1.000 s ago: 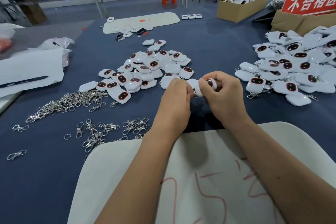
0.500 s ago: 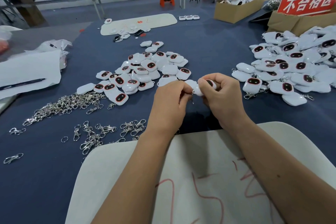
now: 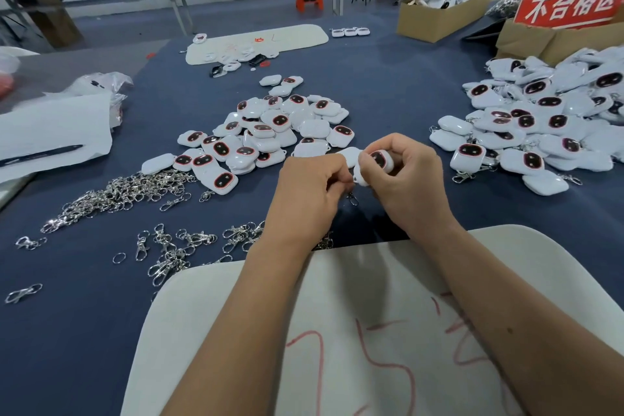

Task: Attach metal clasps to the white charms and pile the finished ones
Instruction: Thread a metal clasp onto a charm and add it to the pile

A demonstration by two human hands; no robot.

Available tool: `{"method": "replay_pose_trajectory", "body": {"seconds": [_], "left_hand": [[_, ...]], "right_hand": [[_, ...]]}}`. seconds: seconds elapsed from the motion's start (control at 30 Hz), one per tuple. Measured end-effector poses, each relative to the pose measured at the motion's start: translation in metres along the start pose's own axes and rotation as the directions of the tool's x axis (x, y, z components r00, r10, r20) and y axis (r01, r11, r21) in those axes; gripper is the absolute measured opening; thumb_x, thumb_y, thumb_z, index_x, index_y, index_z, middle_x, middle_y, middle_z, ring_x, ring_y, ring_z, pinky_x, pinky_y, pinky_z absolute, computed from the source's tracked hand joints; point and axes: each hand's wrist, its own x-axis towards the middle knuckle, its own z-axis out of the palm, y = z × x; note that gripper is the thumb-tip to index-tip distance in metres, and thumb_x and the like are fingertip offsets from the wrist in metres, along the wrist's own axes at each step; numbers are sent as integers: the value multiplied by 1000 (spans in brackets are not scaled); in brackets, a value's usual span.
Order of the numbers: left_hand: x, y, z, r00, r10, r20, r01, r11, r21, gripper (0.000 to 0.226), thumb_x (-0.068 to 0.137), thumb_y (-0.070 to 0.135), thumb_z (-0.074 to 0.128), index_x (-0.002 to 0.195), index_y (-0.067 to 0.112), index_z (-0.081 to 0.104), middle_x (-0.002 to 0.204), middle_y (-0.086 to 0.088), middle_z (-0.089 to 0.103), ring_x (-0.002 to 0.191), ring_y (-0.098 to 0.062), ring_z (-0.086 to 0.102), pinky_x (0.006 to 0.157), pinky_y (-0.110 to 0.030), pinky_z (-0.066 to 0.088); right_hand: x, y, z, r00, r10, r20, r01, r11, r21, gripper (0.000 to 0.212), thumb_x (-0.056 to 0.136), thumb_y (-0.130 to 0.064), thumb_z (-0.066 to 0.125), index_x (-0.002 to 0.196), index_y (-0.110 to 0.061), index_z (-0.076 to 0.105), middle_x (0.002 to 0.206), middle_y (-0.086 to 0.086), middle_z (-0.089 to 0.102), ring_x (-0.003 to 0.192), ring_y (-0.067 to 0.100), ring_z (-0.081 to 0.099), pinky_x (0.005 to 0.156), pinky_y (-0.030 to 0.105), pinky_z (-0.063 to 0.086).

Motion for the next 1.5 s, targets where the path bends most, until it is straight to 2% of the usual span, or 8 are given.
{"method": "replay_pose_trajectory", "body": {"seconds": [0.1,0.2,0.37,0.5,0.8,1.07,1.3,1.5], "left_hand": [[1,-1,0,998,54,33,-57,995,79,18,81,-2,66,74,14,67,68,5,67,66,-19,62,63,-43,51],[-1,4,3,998,61,-9,-59,990,130,17,83,1,67,75,16,65,66,4,64,65,-22,59,61,-44,50],[-2,23,13,978,-186,-91,150,940,-308,23,81,3,78,84,20,64,76,16,66,70,-3,62,67,-17,51],[0,23,14,943,-328,-46,273,847,-457,21,82,0,75,88,17,65,84,-3,72,75,-18,69,74,-26,57],[2,8,4,863,-493,112,419,574,-703,17,89,4,73,104,11,72,80,-1,73,69,-9,66,68,-21,52],[2,11,9,892,-448,64,381,667,-640,13,93,2,69,86,13,70,88,-12,77,80,-17,68,82,-32,55],[3,12,9,869,-492,-52,334,661,-672,12,90,-3,71,85,9,67,72,-14,74,68,-16,70,66,-22,55],[3,5,6,920,-369,-128,294,870,-396,14,87,-3,71,80,8,68,72,-5,73,66,-15,70,71,-28,58]], "right_hand": [[-3,-2,1,997,-78,-4,77,995,-55,11,87,-11,73,79,-12,66,63,-9,65,57,5,55,58,13,41],[-2,-2,1,998,-64,-5,64,997,-45,11,88,-11,73,80,-13,66,62,-9,63,55,6,55,58,16,42],[5,0,-4,984,173,42,-175,892,417,12,97,-10,67,84,-10,67,59,-2,56,45,11,44,44,20,38],[6,2,-3,972,218,87,-233,856,461,12,98,-14,67,86,-12,68,58,-2,55,43,12,40,42,19,32],[9,6,-5,948,258,186,-317,808,497,8,98,-22,70,94,-16,69,63,2,55,50,13,43,43,19,31],[9,11,-5,944,206,259,-314,804,504,7,90,-23,72,95,-19,73,65,-1,62,51,13,47,43,20,33],[10,15,-4,936,159,313,-314,779,543,23,86,-15,77,108,-12,73,75,3,66,56,13,48,47,20,37],[7,14,-4,940,172,295,-300,831,469,21,86,-16,81,104,-11,71,73,0,70,57,13,51,47,20,39]]}}
